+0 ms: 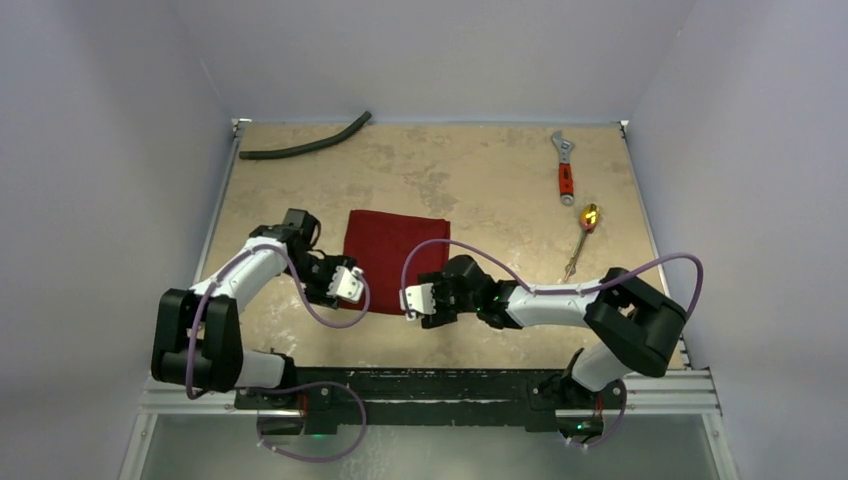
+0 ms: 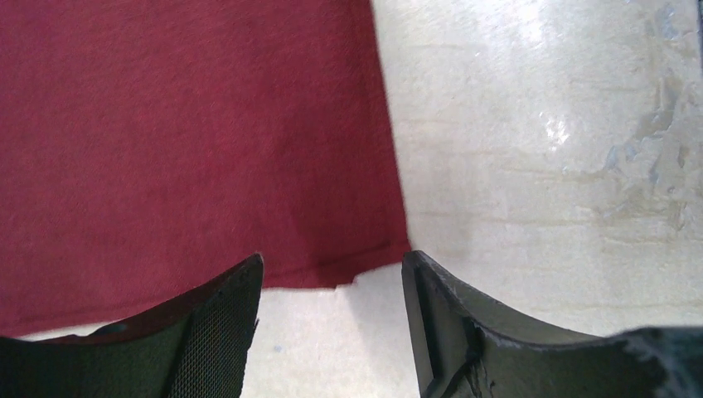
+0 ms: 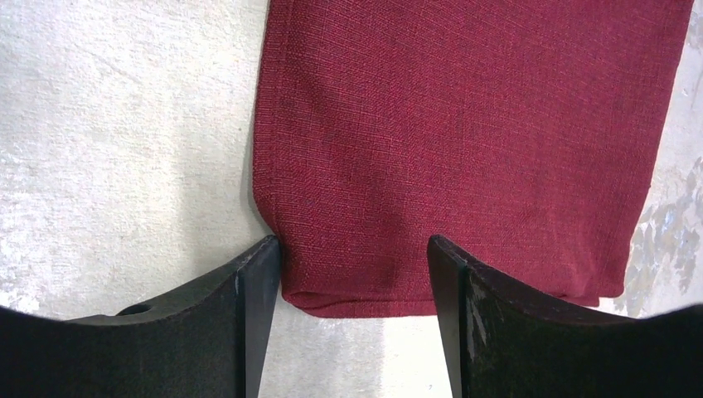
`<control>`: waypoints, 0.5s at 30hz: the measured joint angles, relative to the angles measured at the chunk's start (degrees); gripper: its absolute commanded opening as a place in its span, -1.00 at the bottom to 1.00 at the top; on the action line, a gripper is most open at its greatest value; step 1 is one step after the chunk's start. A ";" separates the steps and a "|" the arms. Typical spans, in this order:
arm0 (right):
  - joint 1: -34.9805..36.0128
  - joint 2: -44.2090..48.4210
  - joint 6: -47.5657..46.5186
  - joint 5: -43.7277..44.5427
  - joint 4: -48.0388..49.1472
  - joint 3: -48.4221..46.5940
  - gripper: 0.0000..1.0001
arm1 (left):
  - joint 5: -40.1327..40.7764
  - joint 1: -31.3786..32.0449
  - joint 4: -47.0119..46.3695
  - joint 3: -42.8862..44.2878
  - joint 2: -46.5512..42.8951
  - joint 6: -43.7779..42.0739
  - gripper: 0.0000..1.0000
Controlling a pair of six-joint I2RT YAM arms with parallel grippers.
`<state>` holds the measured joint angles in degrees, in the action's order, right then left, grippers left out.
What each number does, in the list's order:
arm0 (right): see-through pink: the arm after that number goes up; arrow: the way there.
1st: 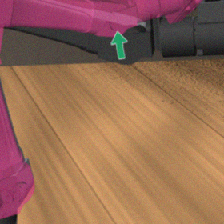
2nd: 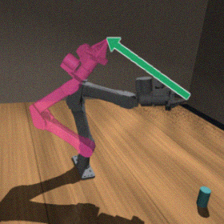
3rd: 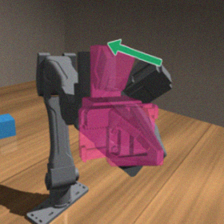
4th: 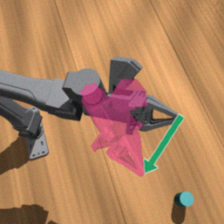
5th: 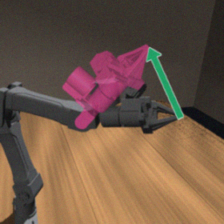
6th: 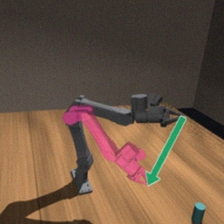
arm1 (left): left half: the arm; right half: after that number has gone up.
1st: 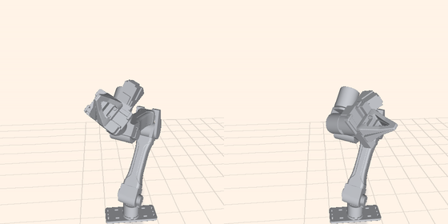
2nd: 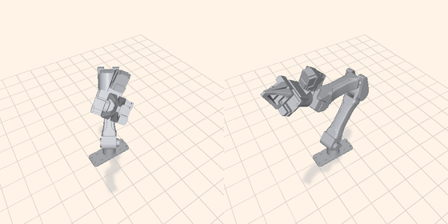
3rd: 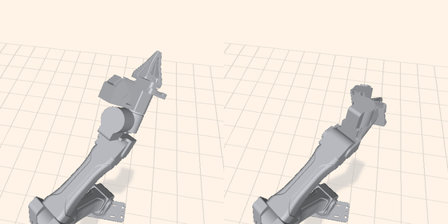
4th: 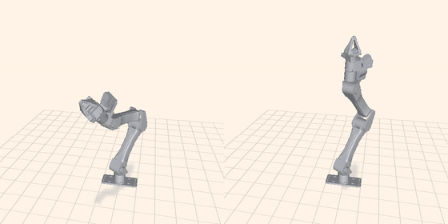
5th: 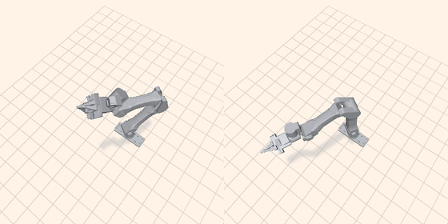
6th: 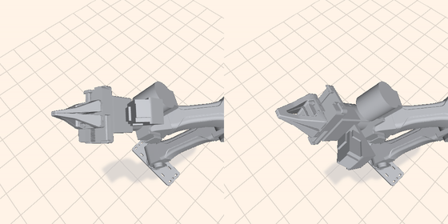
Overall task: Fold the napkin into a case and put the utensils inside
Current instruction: Pick up the lower triangle-folded napkin from the center of the board.
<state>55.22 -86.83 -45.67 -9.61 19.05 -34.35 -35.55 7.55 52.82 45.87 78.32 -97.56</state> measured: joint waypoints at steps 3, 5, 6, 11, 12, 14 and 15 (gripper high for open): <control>-0.09 -0.85 0.63 -0.04 -0.50 -0.98 0.36 | 0.17 2.29 -3.41 -1.90 1.22 1.77 0.23; -0.22 -1.38 0.94 -0.20 -0.96 -1.75 0.36 | 1.20 2.69 -6.38 -2.38 3.82 3.67 0.24; -0.35 -1.55 1.09 -0.28 -1.09 -1.97 0.36 | 1.77 2.51 -8.02 -2.36 5.64 4.33 0.25; -0.94 -1.40 1.97 -0.55 -1.60 -2.05 0.37 | 1.46 0.92 -9.27 -0.52 9.55 8.48 0.25; -1.05 -1.27 2.16 -0.59 -1.88 -2.05 0.37 | 1.31 0.61 -9.40 -0.55 9.57 8.85 0.25; -1.29 -1.11 2.60 -0.79 -2.38 -2.05 0.36 | 1.03 0.15 -10.01 -0.74 9.55 9.86 0.25; -1.29 -1.14 2.75 -0.92 -2.45 -2.08 0.34 | 0.92 -0.15 -10.14 -0.81 9.53 10.08 0.23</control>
<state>53.93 -87.96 -42.92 -10.52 16.60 -36.42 -34.63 7.40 42.68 45.06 87.85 -87.48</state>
